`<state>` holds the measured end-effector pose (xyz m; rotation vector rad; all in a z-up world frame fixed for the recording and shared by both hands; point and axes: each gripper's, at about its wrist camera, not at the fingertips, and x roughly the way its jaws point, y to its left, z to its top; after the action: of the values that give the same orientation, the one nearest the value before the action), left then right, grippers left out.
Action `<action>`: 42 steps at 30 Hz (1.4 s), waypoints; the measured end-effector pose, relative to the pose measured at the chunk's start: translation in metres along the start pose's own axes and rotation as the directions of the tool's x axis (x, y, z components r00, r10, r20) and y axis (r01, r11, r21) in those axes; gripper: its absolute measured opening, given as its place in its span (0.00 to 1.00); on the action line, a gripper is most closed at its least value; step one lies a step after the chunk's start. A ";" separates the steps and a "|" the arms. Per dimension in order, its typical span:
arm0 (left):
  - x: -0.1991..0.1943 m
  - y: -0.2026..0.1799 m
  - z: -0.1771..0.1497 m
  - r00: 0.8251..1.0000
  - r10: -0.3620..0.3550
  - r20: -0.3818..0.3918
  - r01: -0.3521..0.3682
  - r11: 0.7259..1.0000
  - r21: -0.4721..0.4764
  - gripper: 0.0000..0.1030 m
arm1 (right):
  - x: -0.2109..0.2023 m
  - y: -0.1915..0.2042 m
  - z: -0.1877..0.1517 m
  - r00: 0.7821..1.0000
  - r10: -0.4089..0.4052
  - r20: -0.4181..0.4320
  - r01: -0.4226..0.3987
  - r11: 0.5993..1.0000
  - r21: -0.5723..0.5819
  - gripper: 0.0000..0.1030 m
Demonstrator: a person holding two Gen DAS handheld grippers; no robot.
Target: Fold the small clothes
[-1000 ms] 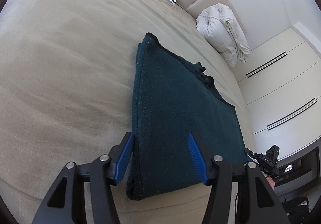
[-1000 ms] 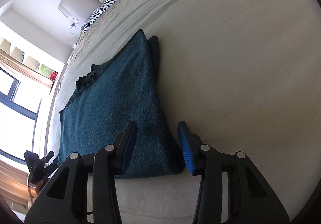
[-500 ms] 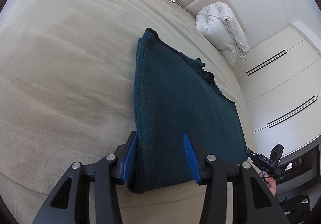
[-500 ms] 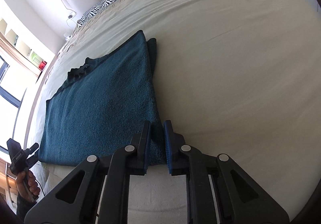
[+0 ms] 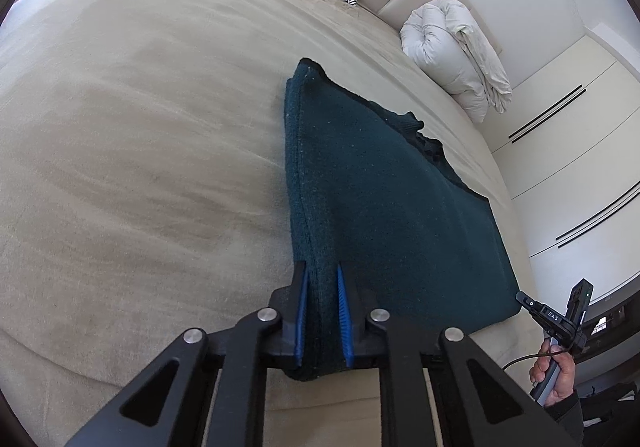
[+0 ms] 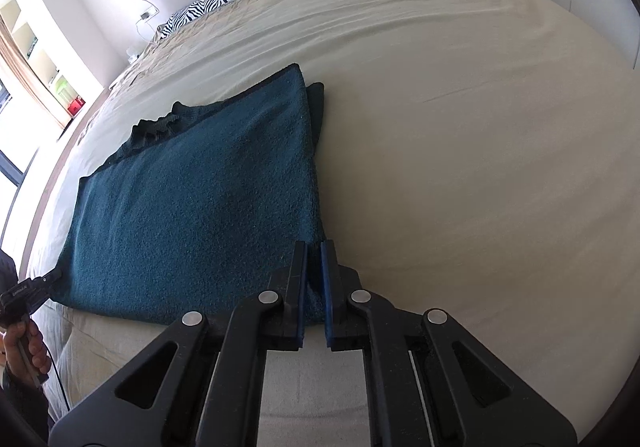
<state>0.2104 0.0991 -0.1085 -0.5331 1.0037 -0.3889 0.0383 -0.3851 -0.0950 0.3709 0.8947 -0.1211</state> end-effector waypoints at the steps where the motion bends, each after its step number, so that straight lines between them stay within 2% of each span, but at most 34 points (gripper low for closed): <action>1: 0.000 0.000 0.000 1.000 0.007 0.000 -0.007 1.000 0.002 0.14 | -0.002 0.001 0.000 1.000 -0.010 0.008 0.010 1.000 -0.010 0.05; 6: 0.000 -0.008 -0.002 1.000 0.031 0.002 -0.031 0.999 0.030 0.12 | -0.014 0.005 -0.007 0.999 -0.027 0.038 0.028 0.999 -0.026 0.04; 16: -0.004 -0.005 -0.013 0.999 0.048 -0.023 -0.046 0.997 0.063 0.10 | -0.012 -0.030 -0.029 0.999 0.026 0.021 -0.028 0.995 0.099 0.04; 25: -0.003 -0.001 -0.014 0.998 0.047 -0.035 -0.044 0.997 0.063 0.10 | -0.012 -0.037 -0.042 0.999 0.036 0.014 -0.037 0.992 0.123 0.04; 42: -0.014 0.007 -0.031 0.999 0.047 -0.008 -0.046 0.998 0.038 0.09 | 0.000 -0.031 -0.041 1.000 0.031 -0.001 -0.031 0.994 0.103 0.05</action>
<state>0.1772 0.1049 -0.1166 -0.4738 1.0136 -0.3681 -0.0001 -0.3993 -0.1265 0.4803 0.8875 -0.1385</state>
